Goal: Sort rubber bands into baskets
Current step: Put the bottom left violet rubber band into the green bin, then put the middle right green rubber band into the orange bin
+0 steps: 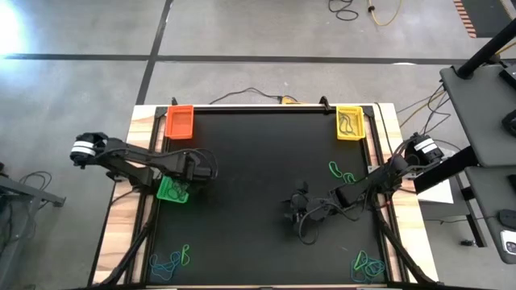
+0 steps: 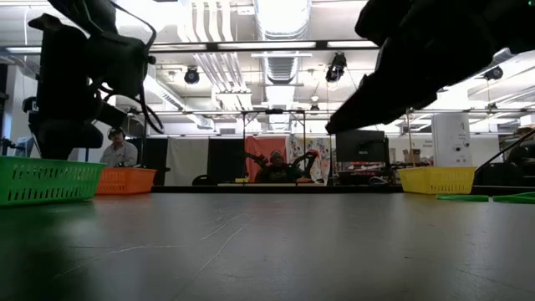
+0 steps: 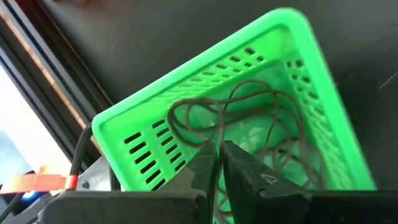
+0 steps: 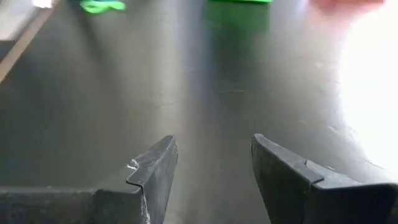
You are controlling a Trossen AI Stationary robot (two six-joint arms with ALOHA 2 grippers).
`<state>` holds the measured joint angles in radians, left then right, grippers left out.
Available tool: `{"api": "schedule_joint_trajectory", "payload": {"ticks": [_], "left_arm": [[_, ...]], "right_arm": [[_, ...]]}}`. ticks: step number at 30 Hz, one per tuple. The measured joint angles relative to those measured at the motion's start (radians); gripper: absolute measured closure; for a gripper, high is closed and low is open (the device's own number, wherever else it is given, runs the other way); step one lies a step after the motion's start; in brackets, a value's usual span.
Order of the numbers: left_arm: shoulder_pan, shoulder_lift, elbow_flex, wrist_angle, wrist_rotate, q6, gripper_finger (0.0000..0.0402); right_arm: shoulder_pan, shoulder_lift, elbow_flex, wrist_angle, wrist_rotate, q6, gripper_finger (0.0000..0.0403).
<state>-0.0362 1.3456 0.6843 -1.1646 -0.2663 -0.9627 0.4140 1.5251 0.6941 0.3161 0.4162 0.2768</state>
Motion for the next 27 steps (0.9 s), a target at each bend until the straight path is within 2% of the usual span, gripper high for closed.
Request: {"api": "schedule_joint_trajectory", "payload": {"ticks": [6,9,14,17,20,23,27], "left_arm": [[0.000,0.001,0.021,-0.023,0.002,-0.008,0.0324],[-0.003,-0.018,0.053,-0.058,0.001,-0.015,0.0285],[-0.055,-0.067,0.156,-0.112,-0.060,-0.015,0.0234],[-0.129,-0.096,0.235,-0.104,-0.148,-0.027,0.0213],[-0.224,-0.108,0.313,-0.025,-0.228,-0.019,0.0201],[-0.317,-0.103,0.374,0.089,-0.341,0.026,0.0197],[-0.449,-0.064,0.386,0.345,-0.572,0.099,0.0196]], "right_arm": [[-0.002,-0.043,0.007,-0.206,0.102,0.039,0.0204],[-0.014,-0.100,0.037,-0.430,0.154,0.166,0.0204],[-0.053,-0.201,0.079,-0.855,0.150,0.399,0.0204],[-0.093,-0.246,0.079,-1.060,0.093,0.491,0.0204],[-0.155,-0.269,0.076,-1.201,0.084,0.600,0.0204],[-0.222,-0.276,0.076,-1.229,0.074,0.593,0.0204],[-0.311,-0.264,0.075,-1.223,0.052,0.530,0.0204]]}}
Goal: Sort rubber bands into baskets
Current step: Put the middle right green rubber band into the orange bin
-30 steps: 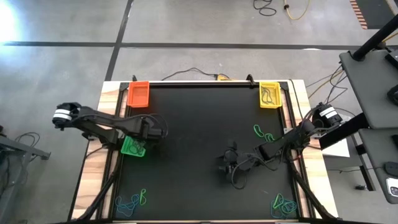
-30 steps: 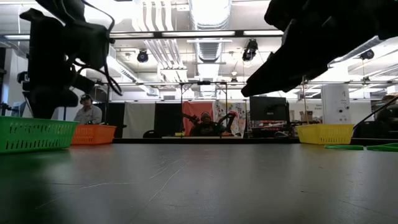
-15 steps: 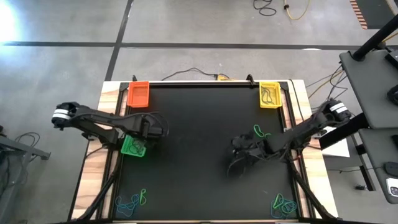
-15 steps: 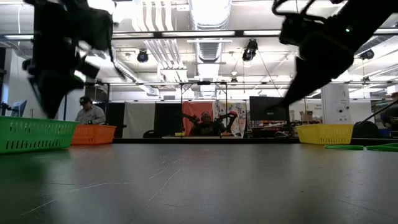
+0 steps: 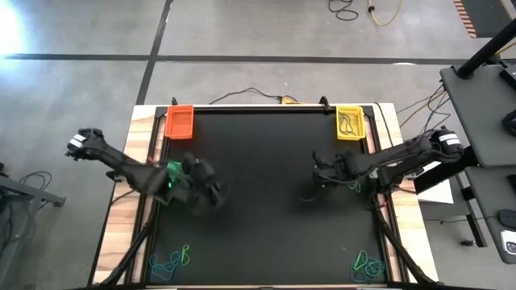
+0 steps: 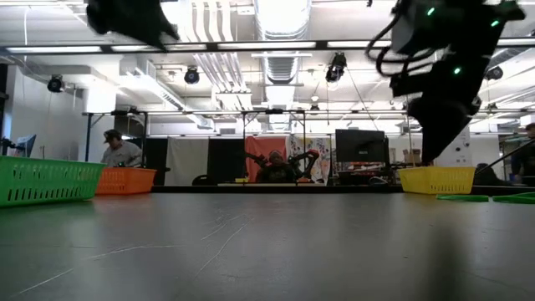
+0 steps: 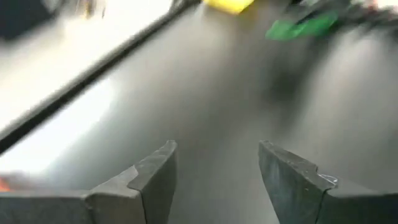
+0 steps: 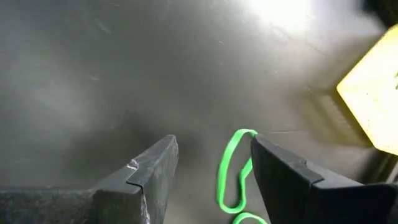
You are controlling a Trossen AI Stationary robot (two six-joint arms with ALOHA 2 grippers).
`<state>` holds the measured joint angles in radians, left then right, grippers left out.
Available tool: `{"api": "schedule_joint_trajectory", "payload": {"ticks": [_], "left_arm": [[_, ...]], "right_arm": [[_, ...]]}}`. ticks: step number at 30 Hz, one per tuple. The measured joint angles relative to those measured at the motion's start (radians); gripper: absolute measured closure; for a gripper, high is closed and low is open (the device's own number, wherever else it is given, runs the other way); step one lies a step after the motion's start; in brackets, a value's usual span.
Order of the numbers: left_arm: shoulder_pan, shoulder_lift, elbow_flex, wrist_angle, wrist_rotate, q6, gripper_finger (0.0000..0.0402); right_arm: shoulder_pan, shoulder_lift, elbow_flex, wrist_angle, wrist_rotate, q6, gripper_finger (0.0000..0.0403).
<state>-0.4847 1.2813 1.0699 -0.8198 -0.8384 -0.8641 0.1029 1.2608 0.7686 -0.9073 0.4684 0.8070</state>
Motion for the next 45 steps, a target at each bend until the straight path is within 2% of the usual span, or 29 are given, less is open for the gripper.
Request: {"api": "schedule_joint_trajectory", "payload": {"ticks": [3,7,11,16,21,30,34,42,45], "left_arm": [[-0.080,0.065,-0.019,0.216,-0.082,0.123,0.0196],[-0.119,0.205,-0.025,0.450,-0.085,0.267,0.0196],[-0.125,0.351,0.005,0.569,-0.044,0.390,0.0196],[-0.124,0.486,0.113,0.575,-0.045,0.443,0.0196],[-0.124,0.603,0.239,0.565,-0.117,0.539,0.0196],[-0.125,0.725,0.374,0.481,-0.122,0.564,0.0196],[-0.125,0.743,0.391,0.471,-0.123,0.544,0.0196],[-0.124,0.782,0.387,0.576,-0.121,0.516,0.0196],[-0.124,0.801,0.386,0.602,-0.121,0.511,0.0196]], "right_arm": [[-0.062,0.009,-0.013,-0.003,-0.047,-0.043,0.0204],[-0.143,0.009,-0.028,-0.013,-0.113,-0.095,0.0204],[-0.206,0.011,-0.035,-0.012,-0.203,-0.157,0.0204],[-0.275,0.012,-0.049,-0.018,-0.264,-0.208,0.0204],[-0.337,0.020,-0.065,-0.018,-0.322,-0.222,0.0204],[-0.383,0.081,-0.100,0.061,-0.466,-0.276,0.0204],[-0.383,0.130,-0.098,0.062,-0.438,-0.277,0.0204],[-0.383,0.165,-0.082,0.060,-0.423,-0.343,0.0205],[-0.390,0.165,-0.082,0.053,-0.411,-0.337,0.0220]]}}
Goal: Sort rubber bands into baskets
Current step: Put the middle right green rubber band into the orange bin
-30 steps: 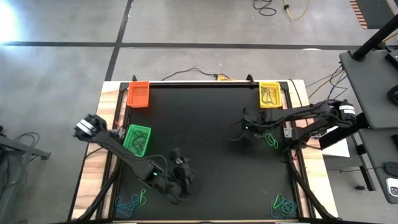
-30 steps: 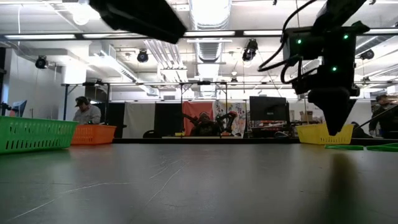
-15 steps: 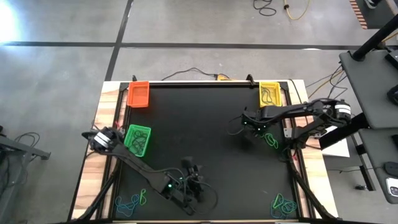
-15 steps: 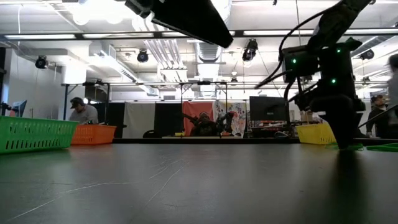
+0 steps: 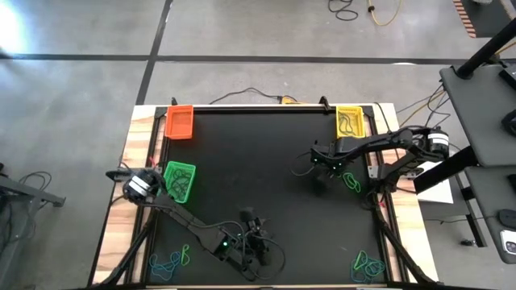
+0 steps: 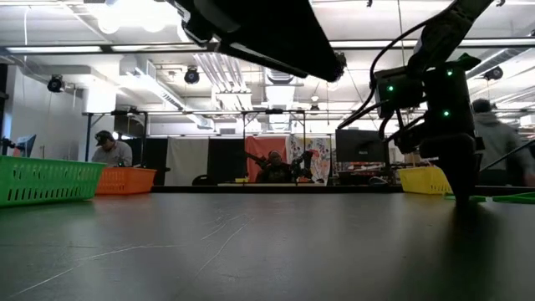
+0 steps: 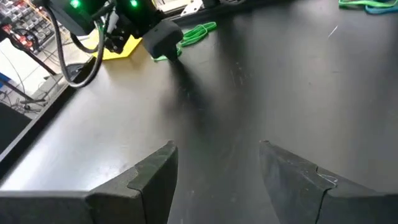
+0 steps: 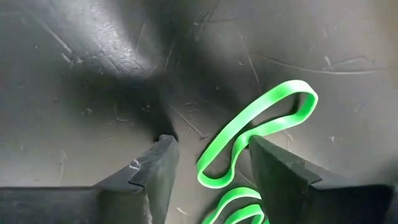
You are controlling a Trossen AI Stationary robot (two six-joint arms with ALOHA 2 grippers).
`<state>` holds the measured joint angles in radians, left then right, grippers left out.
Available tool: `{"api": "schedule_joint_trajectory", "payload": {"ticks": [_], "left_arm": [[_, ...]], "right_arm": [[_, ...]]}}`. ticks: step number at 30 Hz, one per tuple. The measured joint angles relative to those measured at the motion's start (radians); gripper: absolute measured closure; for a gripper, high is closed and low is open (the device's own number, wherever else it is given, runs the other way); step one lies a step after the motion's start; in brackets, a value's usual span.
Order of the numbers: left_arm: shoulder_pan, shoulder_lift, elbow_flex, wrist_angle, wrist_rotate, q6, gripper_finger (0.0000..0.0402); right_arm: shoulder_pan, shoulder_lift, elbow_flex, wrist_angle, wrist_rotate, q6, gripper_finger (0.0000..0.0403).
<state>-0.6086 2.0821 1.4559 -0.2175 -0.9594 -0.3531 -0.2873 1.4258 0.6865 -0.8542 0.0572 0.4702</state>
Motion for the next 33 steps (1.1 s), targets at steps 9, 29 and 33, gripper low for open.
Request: {"api": "schedule_joint_trajectory", "payload": {"ticks": [9,29,33], "left_arm": [[-0.006,0.038,0.001,0.109,0.019,-0.011,0.0196],[-0.008,0.034,-0.019,0.016,0.026,-0.113,0.0196],[-0.013,0.032,-0.018,-0.044,0.026,-0.159,0.0196]], "right_arm": [[-0.009,0.003,-0.003,0.001,-0.031,0.012,0.0353],[-0.006,0.028,0.389,0.275,-0.003,-0.133,0.0390],[-0.006,0.138,0.462,0.358,-0.003,-0.184,0.0390]]}}
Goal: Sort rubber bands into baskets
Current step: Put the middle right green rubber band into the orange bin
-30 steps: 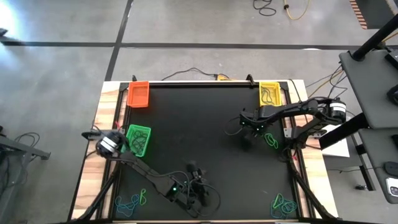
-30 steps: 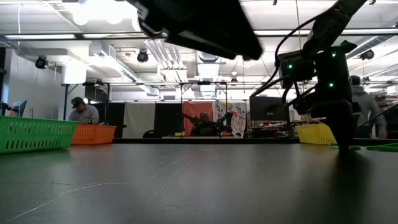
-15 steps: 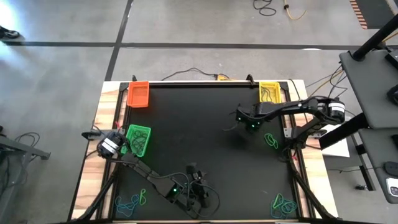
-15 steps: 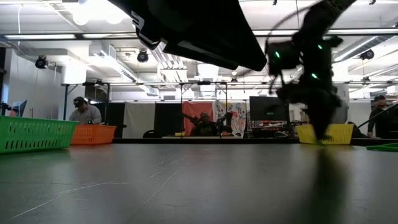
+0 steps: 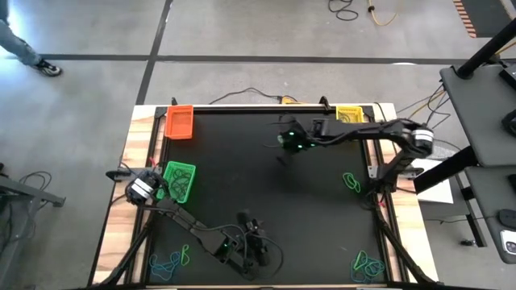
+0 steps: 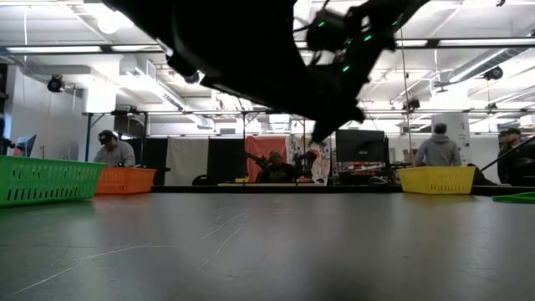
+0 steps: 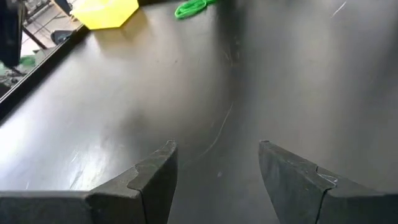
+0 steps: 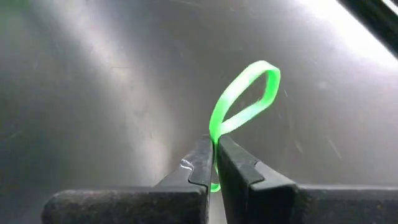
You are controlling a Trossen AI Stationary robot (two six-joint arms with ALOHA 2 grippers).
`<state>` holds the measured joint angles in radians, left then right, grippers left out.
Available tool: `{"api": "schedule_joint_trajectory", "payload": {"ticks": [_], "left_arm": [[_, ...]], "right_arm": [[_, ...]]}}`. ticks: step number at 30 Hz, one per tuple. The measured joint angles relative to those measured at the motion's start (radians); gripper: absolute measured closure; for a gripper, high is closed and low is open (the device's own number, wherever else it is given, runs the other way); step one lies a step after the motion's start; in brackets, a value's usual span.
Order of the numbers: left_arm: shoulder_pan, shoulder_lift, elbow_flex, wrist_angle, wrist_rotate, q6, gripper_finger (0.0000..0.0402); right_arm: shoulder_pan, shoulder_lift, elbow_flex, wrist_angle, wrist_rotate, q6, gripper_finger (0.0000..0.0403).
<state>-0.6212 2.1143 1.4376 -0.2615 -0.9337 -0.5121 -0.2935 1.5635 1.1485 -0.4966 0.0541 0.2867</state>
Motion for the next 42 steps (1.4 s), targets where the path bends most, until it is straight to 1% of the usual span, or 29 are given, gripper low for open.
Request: {"api": "schedule_joint_trajectory", "payload": {"ticks": [4,7,10,12,16,18,20,24,26,29,31,34,39,42], "left_arm": [[-0.003,-0.006,0.000,-0.029,0.001,-0.055,0.0196],[-0.004,-0.008,0.001,-0.064,0.035,-0.092,0.0196],[-0.004,-0.010,0.000,-0.093,0.062,-0.122,0.0196],[-0.004,-0.015,0.000,-0.101,0.062,-0.137,0.0196],[-0.004,-0.026,0.000,-0.158,0.062,-0.162,0.0196],[-0.003,-0.033,0.002,-0.238,0.057,-0.191,0.0196],[-0.004,-0.046,0.008,-0.358,0.045,-0.248,0.0196],[-0.005,-0.089,0.008,-0.645,0.025,-0.420,0.0196],[-0.005,-0.108,0.008,-0.773,0.016,-0.494,0.0196],[0.002,-0.141,0.008,-0.907,0.016,-0.564,0.0196],[0.013,-0.165,0.008,-0.933,0.020,-0.573,0.0196],[0.046,-0.189,0.008,-0.930,0.028,-0.545,0.0196],[0.142,-0.215,0.008,-0.915,0.042,-0.415,0.0196],[0.229,-0.218,0.008,-0.861,0.090,-0.285,0.0196]], "right_arm": [[0.000,0.163,0.099,0.012,-0.001,-0.018,0.0390],[-0.002,0.287,0.187,0.009,-0.001,-0.040,0.0390],[-0.001,0.384,0.269,0.000,-0.001,-0.077,0.0390],[0.000,0.439,0.316,-0.003,-0.001,-0.079,0.0390],[0.005,0.520,0.401,-0.070,0.001,-0.114,0.0389],[0.006,0.533,0.424,-0.095,0.001,-0.129,0.0382],[0.012,0.537,0.427,-0.097,0.002,-0.132,0.0364],[0.032,0.514,0.419,-0.104,0.019,-0.156,0.0310],[0.050,0.485,0.405,-0.103,0.060,-0.175,0.0280],[0.088,0.416,0.370,-0.093,0.156,-0.194,0.0242],[0.124,0.353,0.330,-0.095,0.225,-0.194,0.0222],[0.192,0.224,0.246,-0.089,0.314,-0.169,0.0200],[0.338,-0.033,0.040,-0.035,0.398,-0.068,0.0187],[0.442,-0.171,-0.108,0.024,0.416,0.008,0.0186]]}}
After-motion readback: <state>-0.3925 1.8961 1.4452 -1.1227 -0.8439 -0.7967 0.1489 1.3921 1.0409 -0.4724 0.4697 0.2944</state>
